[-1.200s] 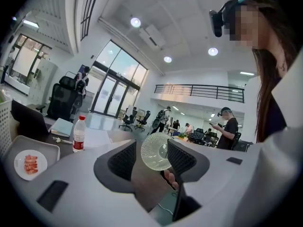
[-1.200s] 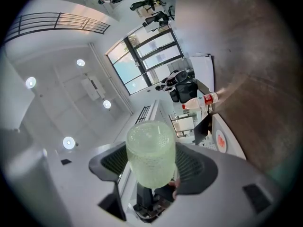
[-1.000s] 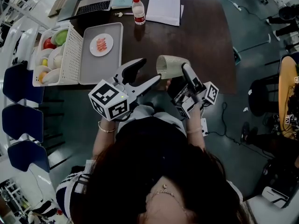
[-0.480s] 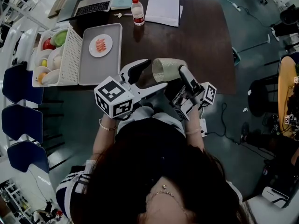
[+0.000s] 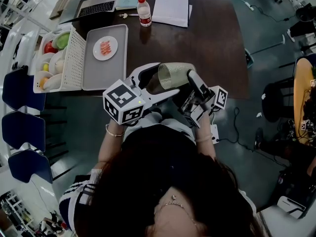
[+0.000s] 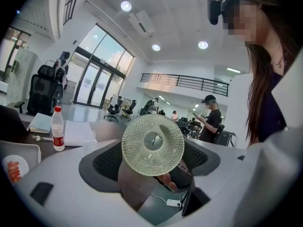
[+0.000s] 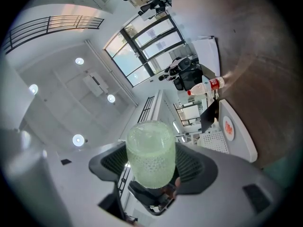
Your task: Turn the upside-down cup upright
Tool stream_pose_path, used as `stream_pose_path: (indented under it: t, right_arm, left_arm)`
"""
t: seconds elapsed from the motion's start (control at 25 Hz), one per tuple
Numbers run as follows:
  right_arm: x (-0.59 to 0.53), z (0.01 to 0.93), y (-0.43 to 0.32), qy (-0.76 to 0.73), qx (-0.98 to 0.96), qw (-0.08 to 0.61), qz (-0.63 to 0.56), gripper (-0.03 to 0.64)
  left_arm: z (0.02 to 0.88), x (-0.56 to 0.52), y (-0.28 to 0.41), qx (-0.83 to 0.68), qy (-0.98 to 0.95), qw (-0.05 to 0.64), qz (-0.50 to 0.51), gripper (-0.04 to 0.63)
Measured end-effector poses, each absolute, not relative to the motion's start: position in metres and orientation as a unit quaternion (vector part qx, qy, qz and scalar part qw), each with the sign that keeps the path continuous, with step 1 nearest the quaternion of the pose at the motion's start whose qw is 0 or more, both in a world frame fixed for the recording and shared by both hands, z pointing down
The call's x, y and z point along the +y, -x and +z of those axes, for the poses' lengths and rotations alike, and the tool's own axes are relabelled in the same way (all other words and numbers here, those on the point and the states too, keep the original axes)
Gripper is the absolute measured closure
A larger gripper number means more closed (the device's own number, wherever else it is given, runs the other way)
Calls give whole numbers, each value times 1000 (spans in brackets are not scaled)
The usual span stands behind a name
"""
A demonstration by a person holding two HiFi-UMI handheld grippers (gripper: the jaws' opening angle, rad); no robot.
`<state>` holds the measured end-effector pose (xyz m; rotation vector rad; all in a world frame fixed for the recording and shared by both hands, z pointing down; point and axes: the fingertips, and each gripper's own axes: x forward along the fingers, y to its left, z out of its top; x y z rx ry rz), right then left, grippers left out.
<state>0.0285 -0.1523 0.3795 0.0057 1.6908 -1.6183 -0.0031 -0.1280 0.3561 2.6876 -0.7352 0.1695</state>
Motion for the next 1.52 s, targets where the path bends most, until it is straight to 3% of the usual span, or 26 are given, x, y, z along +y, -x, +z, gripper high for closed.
stream_pose_path:
  t: [1.04,1.52]
  right_arm:
    - [-152,389,-30,-6,659,395,-641,295]
    - [-165,423,-54,112,651,383,-646,295]
  left_arm:
    - [352,-132,4,-287,-943,162,49,206]
    - [364,-138,9,-304,-936,160,76,206]
